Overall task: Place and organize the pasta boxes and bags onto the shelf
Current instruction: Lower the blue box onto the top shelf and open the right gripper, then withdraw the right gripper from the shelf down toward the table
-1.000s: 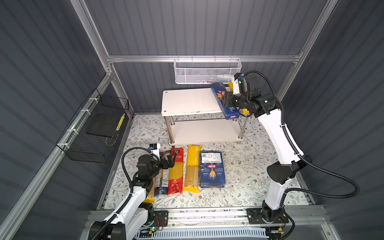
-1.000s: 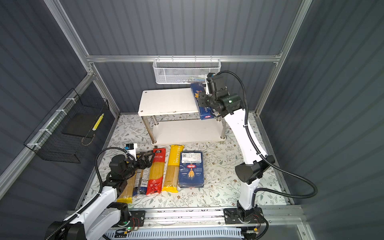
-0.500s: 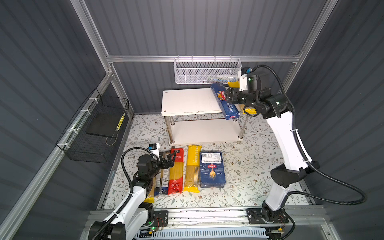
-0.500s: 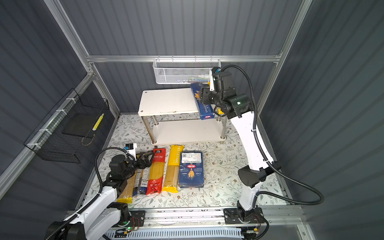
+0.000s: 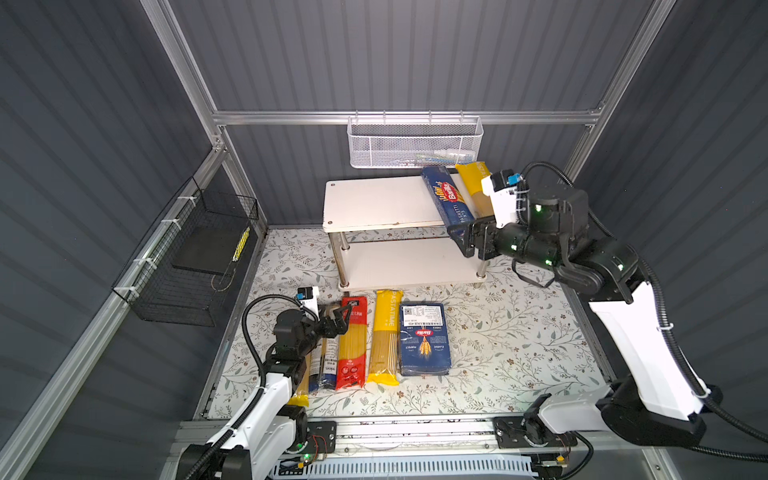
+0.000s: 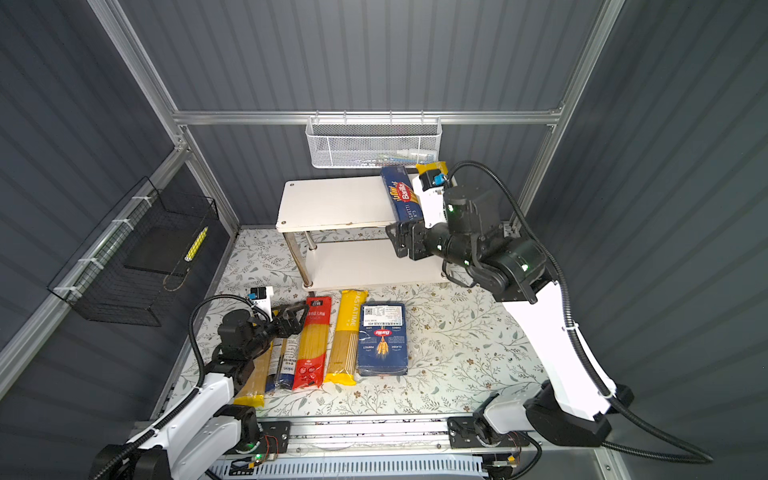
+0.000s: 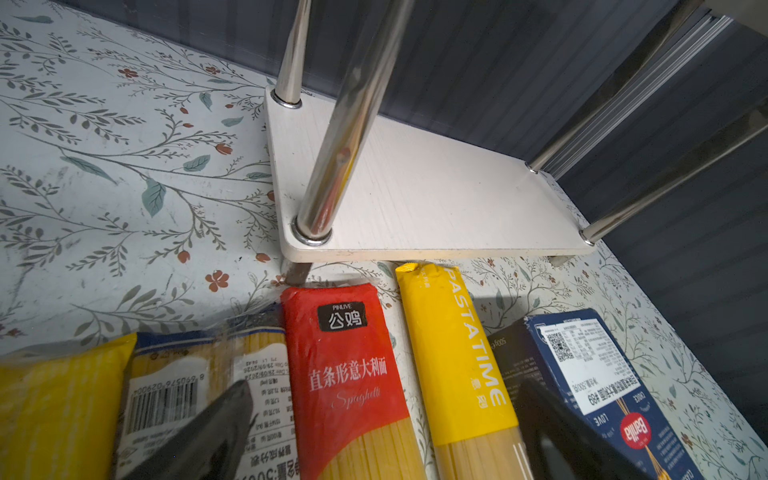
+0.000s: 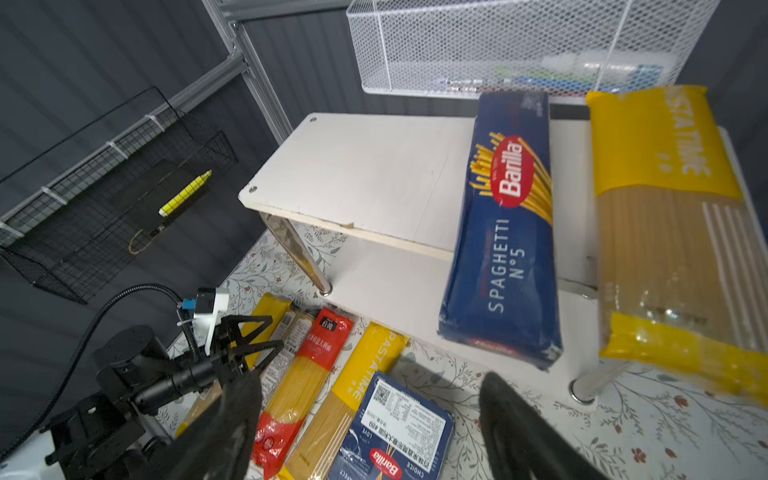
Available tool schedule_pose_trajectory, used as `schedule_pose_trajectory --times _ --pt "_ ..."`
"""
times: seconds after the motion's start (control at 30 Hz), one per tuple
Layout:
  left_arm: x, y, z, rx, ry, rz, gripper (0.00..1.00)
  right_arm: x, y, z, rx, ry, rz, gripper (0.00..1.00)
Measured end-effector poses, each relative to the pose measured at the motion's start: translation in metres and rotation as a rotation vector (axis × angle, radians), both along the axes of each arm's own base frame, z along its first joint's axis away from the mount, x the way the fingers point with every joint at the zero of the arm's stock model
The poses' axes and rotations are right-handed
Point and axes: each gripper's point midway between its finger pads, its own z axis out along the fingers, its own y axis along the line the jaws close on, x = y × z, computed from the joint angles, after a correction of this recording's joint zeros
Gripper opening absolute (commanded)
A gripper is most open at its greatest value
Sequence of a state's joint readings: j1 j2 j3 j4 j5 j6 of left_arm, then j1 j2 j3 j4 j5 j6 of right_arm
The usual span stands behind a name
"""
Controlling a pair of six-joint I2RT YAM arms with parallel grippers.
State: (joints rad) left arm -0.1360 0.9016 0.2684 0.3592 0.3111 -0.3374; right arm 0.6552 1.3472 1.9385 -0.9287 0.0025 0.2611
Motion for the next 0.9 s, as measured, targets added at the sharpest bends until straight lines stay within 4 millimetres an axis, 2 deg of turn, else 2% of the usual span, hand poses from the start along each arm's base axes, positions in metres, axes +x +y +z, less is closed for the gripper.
schedule_pose_trajectory --times 0.2,0.3,0.5,0.9 --pt "0.0 0.0 0.0 0.0 0.0 0.0 1.0 0.002 0.002 -0.053 -0.067 0.109 -0.005 0.85" --pt "0.0 0.0 0.0 0.0 0.0 0.0 1.0 0.003 0.003 -0.067 -0.081 0.137 -0.008 0.85" --pt "0.0 0.0 0.0 0.0 0.001 0.0 1.0 0.007 0.008 -0.061 -0.051 0.111 -0.004 0.87" --pt "0.0 0.0 -0.001 0.001 0.004 0.0 1.0 0.018 0.012 -0.063 -0.033 0.102 -0.003 0.89"
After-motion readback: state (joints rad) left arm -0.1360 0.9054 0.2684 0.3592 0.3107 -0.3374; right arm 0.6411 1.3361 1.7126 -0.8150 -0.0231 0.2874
